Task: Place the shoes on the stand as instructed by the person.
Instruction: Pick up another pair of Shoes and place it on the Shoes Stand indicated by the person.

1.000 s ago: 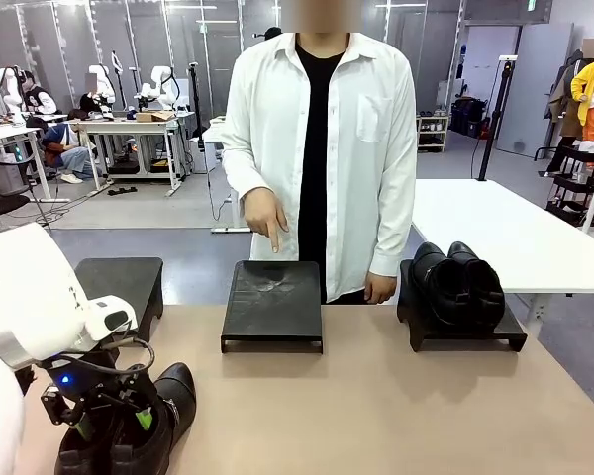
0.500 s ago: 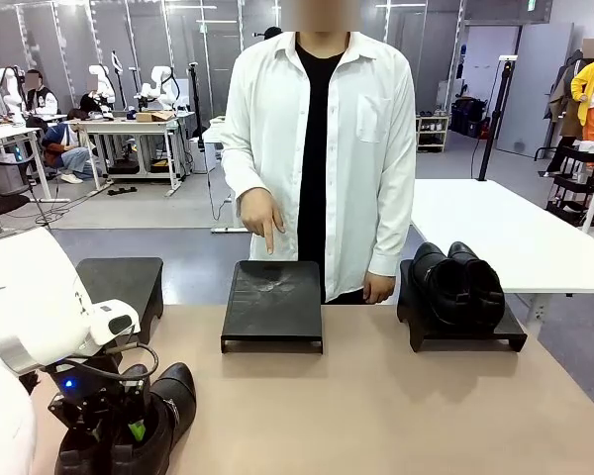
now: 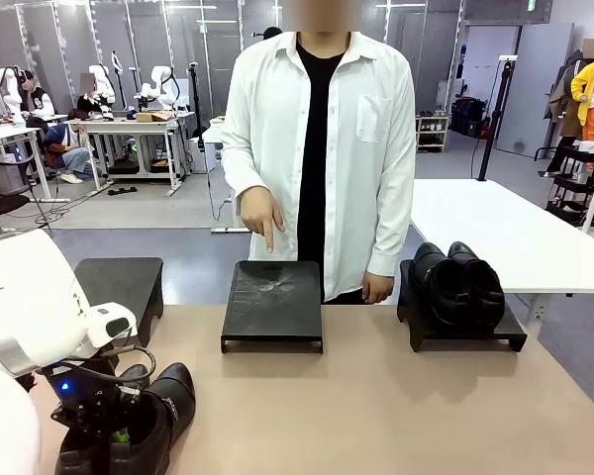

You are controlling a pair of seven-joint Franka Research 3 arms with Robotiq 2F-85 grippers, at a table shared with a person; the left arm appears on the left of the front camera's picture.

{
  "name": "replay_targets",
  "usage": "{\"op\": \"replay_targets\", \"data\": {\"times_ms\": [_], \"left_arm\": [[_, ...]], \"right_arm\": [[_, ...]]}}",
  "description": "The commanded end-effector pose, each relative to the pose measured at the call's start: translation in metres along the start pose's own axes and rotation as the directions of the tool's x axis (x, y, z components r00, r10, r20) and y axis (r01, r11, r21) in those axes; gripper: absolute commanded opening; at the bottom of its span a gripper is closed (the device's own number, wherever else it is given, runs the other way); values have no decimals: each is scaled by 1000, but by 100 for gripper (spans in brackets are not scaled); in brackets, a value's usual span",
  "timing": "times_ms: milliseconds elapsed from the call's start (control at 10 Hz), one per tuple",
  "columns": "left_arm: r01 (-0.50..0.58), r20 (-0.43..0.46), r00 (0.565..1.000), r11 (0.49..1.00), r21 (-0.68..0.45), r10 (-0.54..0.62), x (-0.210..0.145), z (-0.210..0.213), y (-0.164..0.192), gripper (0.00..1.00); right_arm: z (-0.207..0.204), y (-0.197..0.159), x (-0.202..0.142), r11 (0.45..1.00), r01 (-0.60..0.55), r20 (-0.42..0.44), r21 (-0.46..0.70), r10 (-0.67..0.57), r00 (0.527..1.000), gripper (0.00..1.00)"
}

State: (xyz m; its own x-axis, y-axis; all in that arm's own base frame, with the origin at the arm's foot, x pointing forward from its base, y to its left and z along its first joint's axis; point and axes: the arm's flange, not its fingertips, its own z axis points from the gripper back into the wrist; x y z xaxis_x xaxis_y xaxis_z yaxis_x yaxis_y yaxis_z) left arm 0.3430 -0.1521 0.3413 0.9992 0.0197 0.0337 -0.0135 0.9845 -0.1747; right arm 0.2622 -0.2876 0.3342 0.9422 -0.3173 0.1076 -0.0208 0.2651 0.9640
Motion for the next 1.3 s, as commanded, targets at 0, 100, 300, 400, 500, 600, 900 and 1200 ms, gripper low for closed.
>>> {"op": "replay_targets", "data": {"times_ms": [0, 100, 300, 400, 500, 600, 900, 1200], "left_arm": [[-26, 22, 999, 999, -23, 26, -37, -4, 13, 0], [-27, 27, 999, 999, -33, 28, -37, 3, 11, 0], [-22, 34, 999, 998, -59, 24, -31, 35, 5, 0], [0, 49, 999, 997, -73, 4, -28, 55, 1, 0], [18, 43, 999, 997, -78, -15, -25, 70, -2, 0], [22, 59, 998, 996, -83, -17, -23, 79, -3, 0], [42, 75, 997, 996, -81, -36, -21, 92, -4, 0], [33, 62, 998, 996, -83, -27, -20, 79, 0, 0]], "right_arm": [[-1, 2, -3, 1000, -7, -5, -11, 7, 1000, 100], [-1, 2, -3, 1000, -7, -5, -11, 7, 1000, 100], [-1, 2, -3, 1000, -7, -5, -11, 7, 1000, 100], [-1, 2, -3, 1000, -7, -5, -11, 7, 1000, 100], [-1, 2, -3, 1000, -7, -5, -11, 7, 1000, 100], [-1, 2, -3, 1000, -7, -5, -11, 7, 1000, 100], [-1, 2, -3, 1000, -7, -5, -11, 7, 1000, 100], [-1, 2, -3, 1000, -7, -5, -11, 7, 1000, 100]]}}
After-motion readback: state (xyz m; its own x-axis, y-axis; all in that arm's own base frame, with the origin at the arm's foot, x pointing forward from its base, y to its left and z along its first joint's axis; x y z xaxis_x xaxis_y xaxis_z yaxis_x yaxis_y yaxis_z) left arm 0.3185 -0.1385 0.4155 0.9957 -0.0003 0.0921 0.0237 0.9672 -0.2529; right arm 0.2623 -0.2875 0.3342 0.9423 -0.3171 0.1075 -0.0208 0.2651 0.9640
